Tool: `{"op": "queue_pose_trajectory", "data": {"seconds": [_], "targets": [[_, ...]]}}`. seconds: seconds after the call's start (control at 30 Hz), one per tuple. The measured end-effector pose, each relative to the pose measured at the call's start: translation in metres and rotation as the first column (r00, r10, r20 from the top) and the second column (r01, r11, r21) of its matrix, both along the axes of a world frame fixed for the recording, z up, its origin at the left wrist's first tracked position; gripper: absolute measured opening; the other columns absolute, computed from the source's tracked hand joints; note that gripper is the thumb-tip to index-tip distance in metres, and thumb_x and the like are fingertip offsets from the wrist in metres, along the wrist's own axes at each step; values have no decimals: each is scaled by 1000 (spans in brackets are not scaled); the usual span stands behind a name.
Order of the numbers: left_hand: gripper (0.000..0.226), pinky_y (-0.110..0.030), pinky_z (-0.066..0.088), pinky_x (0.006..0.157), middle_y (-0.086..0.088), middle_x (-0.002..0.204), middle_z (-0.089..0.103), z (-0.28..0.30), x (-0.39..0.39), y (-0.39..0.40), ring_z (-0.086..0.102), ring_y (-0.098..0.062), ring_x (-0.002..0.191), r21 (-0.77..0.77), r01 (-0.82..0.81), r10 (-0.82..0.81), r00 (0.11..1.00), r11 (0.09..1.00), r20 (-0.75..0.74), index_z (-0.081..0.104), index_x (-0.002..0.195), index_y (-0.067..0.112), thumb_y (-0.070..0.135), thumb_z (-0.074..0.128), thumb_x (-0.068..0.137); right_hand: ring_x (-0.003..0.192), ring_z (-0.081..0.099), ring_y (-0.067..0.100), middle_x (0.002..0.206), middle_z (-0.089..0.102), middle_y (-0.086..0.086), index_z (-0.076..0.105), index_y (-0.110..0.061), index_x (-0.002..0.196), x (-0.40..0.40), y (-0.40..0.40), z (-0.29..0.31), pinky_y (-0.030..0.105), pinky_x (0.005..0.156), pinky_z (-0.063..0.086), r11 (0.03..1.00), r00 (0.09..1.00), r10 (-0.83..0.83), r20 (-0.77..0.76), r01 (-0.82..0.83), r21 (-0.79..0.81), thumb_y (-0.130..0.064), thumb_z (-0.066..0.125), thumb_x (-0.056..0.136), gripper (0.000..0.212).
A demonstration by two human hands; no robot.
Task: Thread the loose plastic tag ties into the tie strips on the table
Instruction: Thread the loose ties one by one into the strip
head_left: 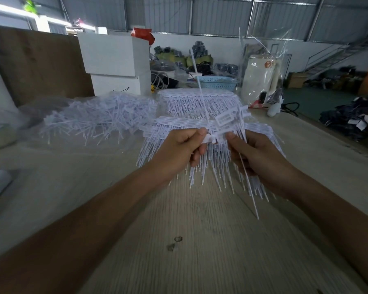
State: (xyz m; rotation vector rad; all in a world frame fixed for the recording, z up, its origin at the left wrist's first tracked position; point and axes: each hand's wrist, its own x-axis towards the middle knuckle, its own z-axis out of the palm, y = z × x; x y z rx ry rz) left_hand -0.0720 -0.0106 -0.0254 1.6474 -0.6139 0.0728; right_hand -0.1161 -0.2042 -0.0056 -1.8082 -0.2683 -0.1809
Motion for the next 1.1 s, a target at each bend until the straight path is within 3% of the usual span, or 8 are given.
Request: {"op": "queue_pose_trajectory", "data": {"seconds": [0.17, 0.33, 0.5, 0.6, 0.67, 0.77, 0.9, 1.1], "targets": [[12, -26, 46, 54, -13, 73, 65, -1, 4, 3, 53, -15, 56, -45, -4, 1, 998, 999, -57, 76, 100, 9, 14, 66, 95, 47, 31, 13, 58, 39, 3, 55, -25, 65, -2, 1, -1, 26, 44, 24, 1000, 1000, 17, 6, -17, -12, -38, 54, 99, 37], [15, -26, 49, 55, -12, 77, 73, 2, 4, 6, 58, -15, 52, 94, -98, 87, 989, 991, 121, 77, 102, 18, 11, 72, 90, 45, 32, 9, 52, 41, -6, 58, -16, 78, 1, -1, -3, 27, 45, 24, 1000, 999, 10, -37, -10, -16, -36, 53, 100, 31], [14, -14, 42, 70, 2, 93, 74, 4, 2, 6, 56, 0, 68, 355, -335, 128, 859, 873, 495, 79, 101, 15, 12, 72, 89, 43, 31, 8, 54, 41, -6, 57, -17, 76, 2, -3, -4, 24, 43, 23, 996, 995, 79, -68, -77, 40, -42, 58, 96, 31], [10, -18, 49, 64, 4, 84, 75, 4, 0, 4, 60, 1, 61, 206, -258, 180, 925, 944, 334, 77, 97, 19, 13, 72, 90, 43, 30, 8, 54, 39, -7, 57, -17, 78, 2, -2, -3, 23, 41, 23, 993, 990, 113, -84, -109, 51, -50, 59, 88, 35], [8, -24, 52, 56, 1, 75, 73, 5, 0, 2, 65, -9, 59, 57, -158, 145, 972, 986, 185, 74, 95, 14, 8, 71, 90, 43, 29, 7, 55, 39, -7, 57, -15, 80, 2, 0, -5, 22, 41, 23, 994, 988, 112, -105, -110, 29, -51, 57, 89, 36], [9, -31, 59, 61, -8, 78, 74, 5, -3, 0, 71, -21, 67, -84, -81, 88, 993, 993, 83, 72, 100, 4, 3, 67, 92, 44, 32, 7, 54, 41, -7, 57, -14, 80, 1, 4, -8, 22, 41, 24, 996, 991, 83, -106, -87, -34, -45, 52, 99, 36], [16, -33, 61, 72, -8, 94, 76, 5, -6, -3, 75, -26, 86, -167, -1, -3, 1000, 986, -21, 72, 108, 2, 7, 61, 97, 43, 32, 7, 52, 42, -9, 50, -19, 70, -2, 9, -7, 21, 41, 25, 995, 993, 76, -85, -81, -53, -40, 49, 102, 38], [31, -35, 61, 72, -11, 99, 76, 10, -13, -6, 74, -27, 90, -243, 28, -45, 997, 970, -69, 73, 109, 6, 32, 66, 93, 41, 33, 4, 50, 41, -11, 45, -16, 68, -3, 13, -7, 18, 41, 28, 985, 997, 64, 39, -57, -164, -32, 46, 105, 39]]}}
